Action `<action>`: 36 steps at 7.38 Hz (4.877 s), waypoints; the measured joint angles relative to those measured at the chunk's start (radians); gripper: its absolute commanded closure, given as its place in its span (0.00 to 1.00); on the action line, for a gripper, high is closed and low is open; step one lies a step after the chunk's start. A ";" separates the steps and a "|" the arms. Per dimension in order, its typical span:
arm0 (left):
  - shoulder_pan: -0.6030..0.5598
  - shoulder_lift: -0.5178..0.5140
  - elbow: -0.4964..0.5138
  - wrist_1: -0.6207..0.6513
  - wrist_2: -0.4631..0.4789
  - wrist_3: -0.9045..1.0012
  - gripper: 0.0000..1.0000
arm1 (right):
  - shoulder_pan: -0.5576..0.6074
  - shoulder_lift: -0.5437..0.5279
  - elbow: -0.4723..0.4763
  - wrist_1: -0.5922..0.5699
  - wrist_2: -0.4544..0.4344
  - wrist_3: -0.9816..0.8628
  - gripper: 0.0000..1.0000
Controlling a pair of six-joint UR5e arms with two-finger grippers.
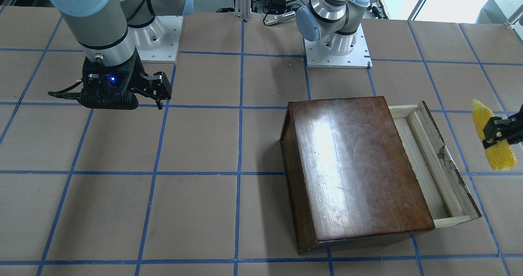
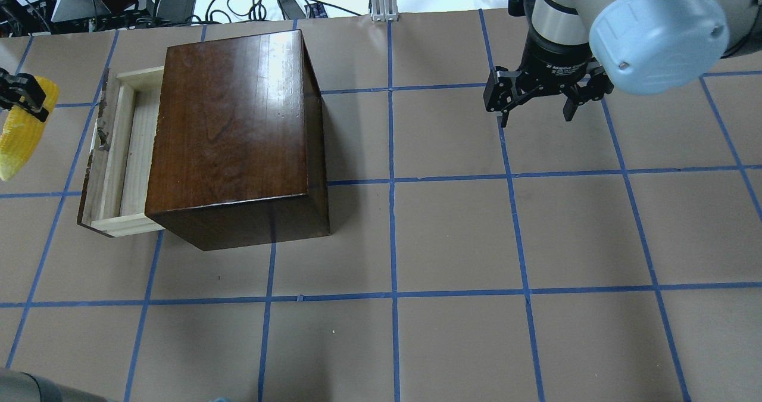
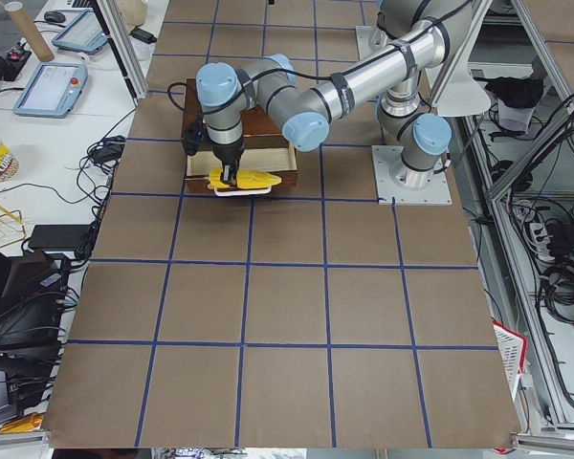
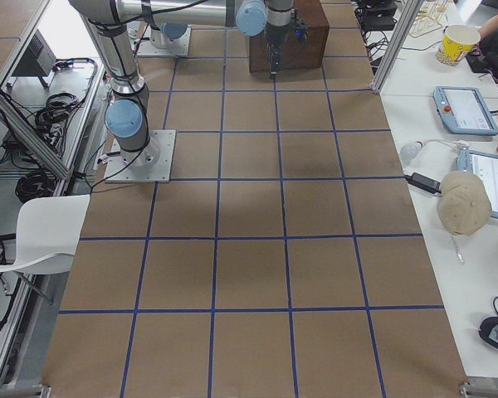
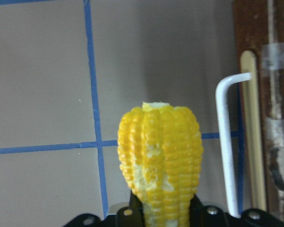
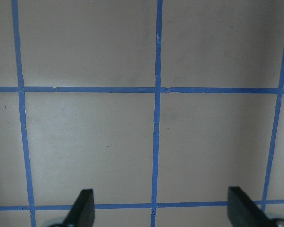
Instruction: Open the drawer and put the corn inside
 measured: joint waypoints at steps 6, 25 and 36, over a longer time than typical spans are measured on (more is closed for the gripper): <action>-0.130 -0.005 -0.050 0.003 -0.015 -0.132 1.00 | 0.000 0.000 0.000 0.000 0.000 0.000 0.00; -0.150 -0.009 -0.048 -0.006 -0.037 -0.279 0.00 | 0.000 0.000 0.000 0.000 -0.003 0.000 0.00; -0.578 0.211 -0.063 -0.084 0.024 -0.621 0.00 | 0.000 0.000 0.000 0.000 -0.001 0.000 0.00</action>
